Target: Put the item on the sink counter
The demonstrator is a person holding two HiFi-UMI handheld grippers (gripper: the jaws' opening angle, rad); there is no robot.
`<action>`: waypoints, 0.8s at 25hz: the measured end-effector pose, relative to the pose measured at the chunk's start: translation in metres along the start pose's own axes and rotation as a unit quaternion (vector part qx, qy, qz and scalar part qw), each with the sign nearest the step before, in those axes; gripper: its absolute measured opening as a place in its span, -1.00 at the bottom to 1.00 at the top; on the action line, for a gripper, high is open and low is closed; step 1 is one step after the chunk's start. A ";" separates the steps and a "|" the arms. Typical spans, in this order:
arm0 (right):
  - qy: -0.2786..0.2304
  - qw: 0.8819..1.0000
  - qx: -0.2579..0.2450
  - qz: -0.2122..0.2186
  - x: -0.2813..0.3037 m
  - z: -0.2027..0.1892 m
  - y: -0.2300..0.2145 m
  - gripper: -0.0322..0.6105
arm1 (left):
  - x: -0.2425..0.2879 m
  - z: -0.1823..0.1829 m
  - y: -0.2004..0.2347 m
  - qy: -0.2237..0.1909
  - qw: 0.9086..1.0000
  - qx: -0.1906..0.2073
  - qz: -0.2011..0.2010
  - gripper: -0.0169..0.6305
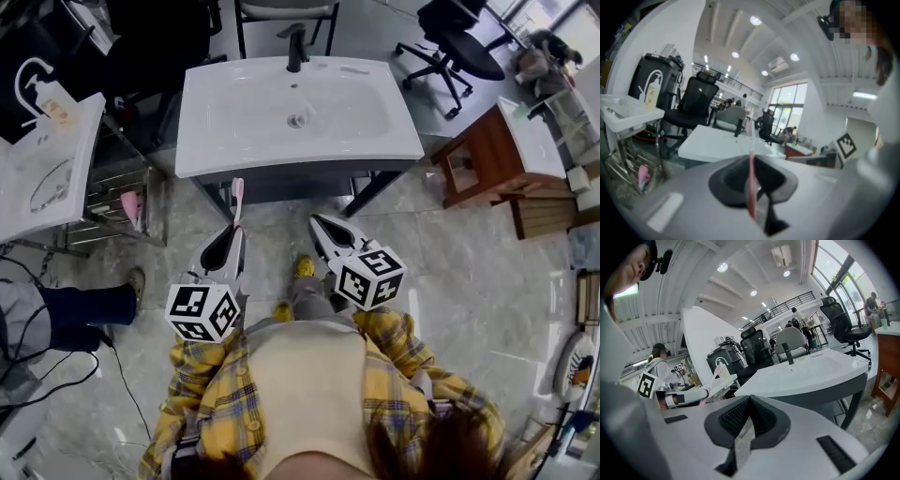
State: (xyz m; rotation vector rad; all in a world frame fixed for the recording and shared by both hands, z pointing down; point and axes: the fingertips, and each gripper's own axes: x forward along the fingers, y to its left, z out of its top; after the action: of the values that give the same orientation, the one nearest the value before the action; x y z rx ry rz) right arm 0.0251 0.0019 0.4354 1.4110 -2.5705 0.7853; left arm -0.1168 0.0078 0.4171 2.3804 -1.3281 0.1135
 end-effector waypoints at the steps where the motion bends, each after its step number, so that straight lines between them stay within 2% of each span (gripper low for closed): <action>1: -0.001 1.000 -0.001 0.004 0.005 0.004 -0.005 -0.86 | 0.008 0.003 0.001 -0.001 1.000 0.001 0.003 -0.82; 11: -0.003 0.999 0.001 0.038 0.051 0.056 -0.062 -0.86 | 0.091 0.047 0.002 -0.013 0.999 0.018 0.024 -0.82; 20: 0.002 0.998 -0.004 0.065 0.086 0.086 -0.101 -0.86 | 0.143 0.061 0.014 -0.014 0.998 0.017 0.053 -0.82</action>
State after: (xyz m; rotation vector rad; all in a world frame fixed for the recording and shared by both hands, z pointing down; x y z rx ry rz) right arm 0.0716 -0.1495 0.4286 1.2479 -2.6821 0.7936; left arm -0.0579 -0.1364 0.4038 2.3465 -1.4767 0.1341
